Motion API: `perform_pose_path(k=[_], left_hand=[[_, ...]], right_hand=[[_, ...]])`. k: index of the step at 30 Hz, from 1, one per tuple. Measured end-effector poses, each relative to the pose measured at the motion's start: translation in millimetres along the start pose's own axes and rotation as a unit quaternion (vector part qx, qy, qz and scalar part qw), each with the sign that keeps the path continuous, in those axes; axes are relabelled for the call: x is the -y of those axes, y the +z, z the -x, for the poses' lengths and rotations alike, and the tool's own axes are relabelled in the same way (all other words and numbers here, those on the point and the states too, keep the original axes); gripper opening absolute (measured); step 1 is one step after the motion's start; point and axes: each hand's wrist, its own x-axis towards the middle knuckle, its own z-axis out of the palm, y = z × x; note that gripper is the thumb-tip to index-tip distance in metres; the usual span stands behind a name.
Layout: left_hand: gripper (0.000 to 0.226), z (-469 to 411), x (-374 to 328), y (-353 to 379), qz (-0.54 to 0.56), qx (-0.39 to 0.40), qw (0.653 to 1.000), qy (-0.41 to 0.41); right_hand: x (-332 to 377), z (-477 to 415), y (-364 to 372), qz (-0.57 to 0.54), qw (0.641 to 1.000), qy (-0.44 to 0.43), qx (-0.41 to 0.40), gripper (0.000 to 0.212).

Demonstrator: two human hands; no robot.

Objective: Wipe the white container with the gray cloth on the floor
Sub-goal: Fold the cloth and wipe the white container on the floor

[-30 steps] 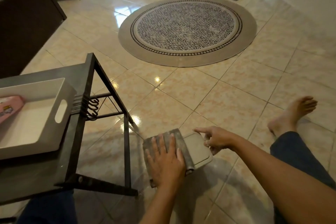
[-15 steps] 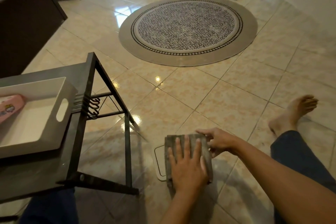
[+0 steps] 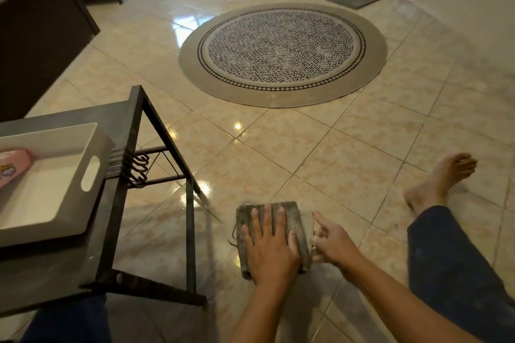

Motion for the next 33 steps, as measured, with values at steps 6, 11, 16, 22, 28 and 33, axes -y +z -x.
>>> perform_pose_path(k=[6,11,16,22,28,33], left_hand=[[0.063,-22,30,-17,0.007,0.028,0.999,0.021],[0.068,-7,51,-24,-0.024,0.055,0.996,0.065],[0.074,0,58,-21,-0.024,0.022,0.999,-0.036],[0.073,3,50,-13,0.008,-0.014,1.0,0.004],[0.066,-4,27,2,-0.009,0.003,0.997,0.082],[0.064,-21,21,1,-0.032,-0.004,0.995,0.089]], right_hand=[[22,-2,-6,0.26,0.963,-0.064,-0.038,0.047],[76,-54,-10,0.312,0.931,-0.056,0.18,0.04],[80,-63,11,0.226,0.936,-0.013,0.269,0.046],[43,-58,11,0.082,0.975,-0.012,0.207,0.049],[16,-45,5,-0.013,0.992,-0.022,0.12,0.068],[29,-49,-3,0.014,0.984,0.008,0.177,0.079]])
